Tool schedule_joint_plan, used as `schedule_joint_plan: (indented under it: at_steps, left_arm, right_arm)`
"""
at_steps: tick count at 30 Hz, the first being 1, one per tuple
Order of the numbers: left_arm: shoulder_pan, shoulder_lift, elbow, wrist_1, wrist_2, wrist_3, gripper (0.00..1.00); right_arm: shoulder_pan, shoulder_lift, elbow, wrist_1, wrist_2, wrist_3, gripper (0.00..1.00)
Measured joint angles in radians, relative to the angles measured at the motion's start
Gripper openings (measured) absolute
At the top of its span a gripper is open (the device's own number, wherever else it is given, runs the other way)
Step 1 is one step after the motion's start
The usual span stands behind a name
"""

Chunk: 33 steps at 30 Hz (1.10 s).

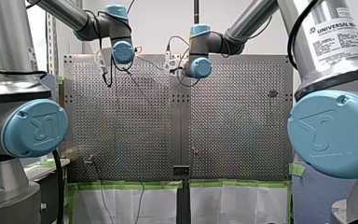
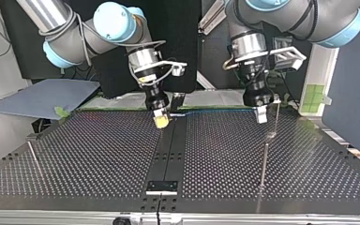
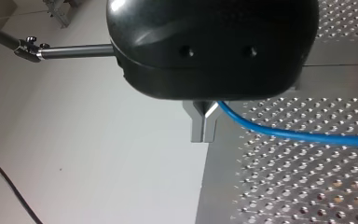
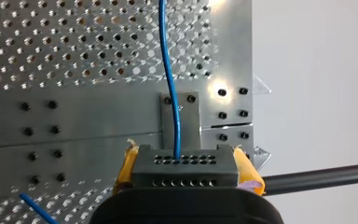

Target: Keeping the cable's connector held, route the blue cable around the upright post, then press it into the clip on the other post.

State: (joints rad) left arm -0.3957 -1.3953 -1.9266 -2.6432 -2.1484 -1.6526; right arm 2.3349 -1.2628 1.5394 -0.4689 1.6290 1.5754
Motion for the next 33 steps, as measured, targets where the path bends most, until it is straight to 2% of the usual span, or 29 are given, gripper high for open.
schedule_joint_plan:
  at_steps: [7,10,17,22,27,33]
  left_arm:
    - [0.028,-0.007,0.056,-0.056,0.037,-0.005,0.0]
    - [0.049,-0.008,0.083,-0.083,0.051,-0.006,0.0]
    - [0.104,-0.009,0.121,-0.141,0.102,-0.029,0.0]
    - [0.145,-0.01,0.123,-0.172,0.142,-0.035,0.0]
    - [0.187,-0.028,0.13,-0.178,0.184,-0.058,0.0]
    - [0.232,-0.069,0.167,-0.182,0.23,-0.096,0.0]
  right_arm:
    - [0.005,0.002,-0.067,0.064,-0.031,0.002,0.0]
    - [0.007,0.003,-0.097,0.085,-0.037,0.01,0.0]
    - [0.008,0.005,-0.175,0.095,-0.041,0.032,0.0]
    - [0.005,0.012,-0.209,0.097,-0.04,0.038,0.0]
    - [0.006,0.048,-0.248,0.116,-0.041,0.038,0.0]
    - [0.013,0.11,-0.311,0.128,-0.043,0.037,0.0]
